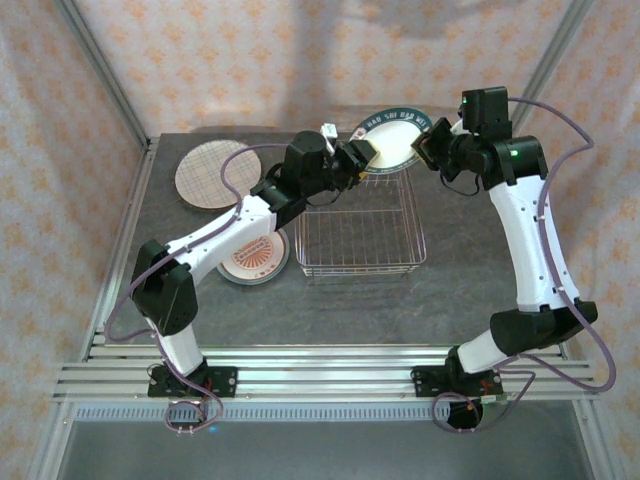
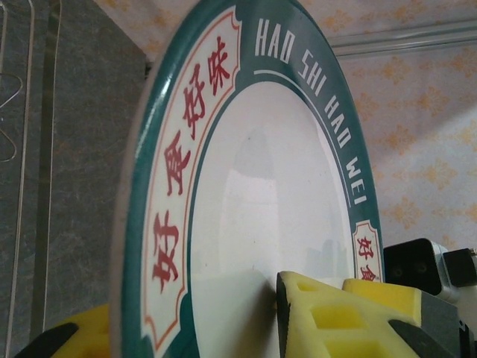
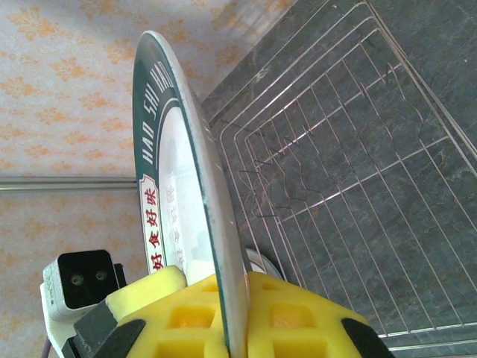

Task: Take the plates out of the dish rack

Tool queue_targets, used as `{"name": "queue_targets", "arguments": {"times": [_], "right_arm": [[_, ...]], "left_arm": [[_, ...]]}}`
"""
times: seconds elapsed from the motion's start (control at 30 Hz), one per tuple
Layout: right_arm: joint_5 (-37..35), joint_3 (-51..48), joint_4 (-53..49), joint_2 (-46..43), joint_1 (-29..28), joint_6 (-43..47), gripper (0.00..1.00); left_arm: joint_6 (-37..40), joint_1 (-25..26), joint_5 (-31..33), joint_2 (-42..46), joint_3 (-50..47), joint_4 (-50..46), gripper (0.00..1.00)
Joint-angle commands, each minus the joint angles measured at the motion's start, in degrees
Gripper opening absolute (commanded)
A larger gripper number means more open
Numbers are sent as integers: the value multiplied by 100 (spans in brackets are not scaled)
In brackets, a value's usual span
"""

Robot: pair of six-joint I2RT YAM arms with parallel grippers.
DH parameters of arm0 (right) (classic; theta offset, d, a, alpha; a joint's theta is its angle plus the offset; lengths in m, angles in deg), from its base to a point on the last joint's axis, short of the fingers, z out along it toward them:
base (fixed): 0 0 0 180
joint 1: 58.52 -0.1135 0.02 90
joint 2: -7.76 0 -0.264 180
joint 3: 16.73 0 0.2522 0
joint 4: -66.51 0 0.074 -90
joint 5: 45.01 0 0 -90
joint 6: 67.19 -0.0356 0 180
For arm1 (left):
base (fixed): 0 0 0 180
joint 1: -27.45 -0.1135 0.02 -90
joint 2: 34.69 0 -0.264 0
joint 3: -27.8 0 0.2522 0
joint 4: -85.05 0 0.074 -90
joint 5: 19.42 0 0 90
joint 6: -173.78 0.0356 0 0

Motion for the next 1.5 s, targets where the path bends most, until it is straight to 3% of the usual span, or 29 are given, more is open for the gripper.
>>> {"name": "queue_targets", "arguments": {"times": [0.0, 0.07, 0.23, 0.53, 0.7, 0.9, 1.03, 1.23, 1.47], "right_arm": [[138, -27, 266, -213, 28, 179, 0], [136, -35, 254, -213, 28, 215, 0], [179, -60, 215, -207, 28, 339, 0], [98, -131, 97, -237, 30, 508, 1], [-39, -12, -55, -240, 22, 710, 33], [-322, 140, -251, -277, -139, 1023, 51], [-546, 174, -247, -344, -345, 1194, 57], [-844, 218, -114, -435, -682, 1589, 59], [-713, -306, 977, -839, -1151, 2456, 61]], "left_arm": [[101, 25, -73, 305, -57, 45, 33], [110, 16, -90, 319, -74, 40, 31], [102, 1, -130, 358, -110, 53, 14], [53, -15, -134, 432, -205, 135, 9], [99, -36, -91, 516, -266, 152, 8], [111, -88, -87, 623, -359, 286, 8], [71, -171, -84, 752, -494, 356, 7], [57, -347, -116, 1021, -743, 400, 7], [0, -638, -170, 1498, -1245, 409, 7]]}}
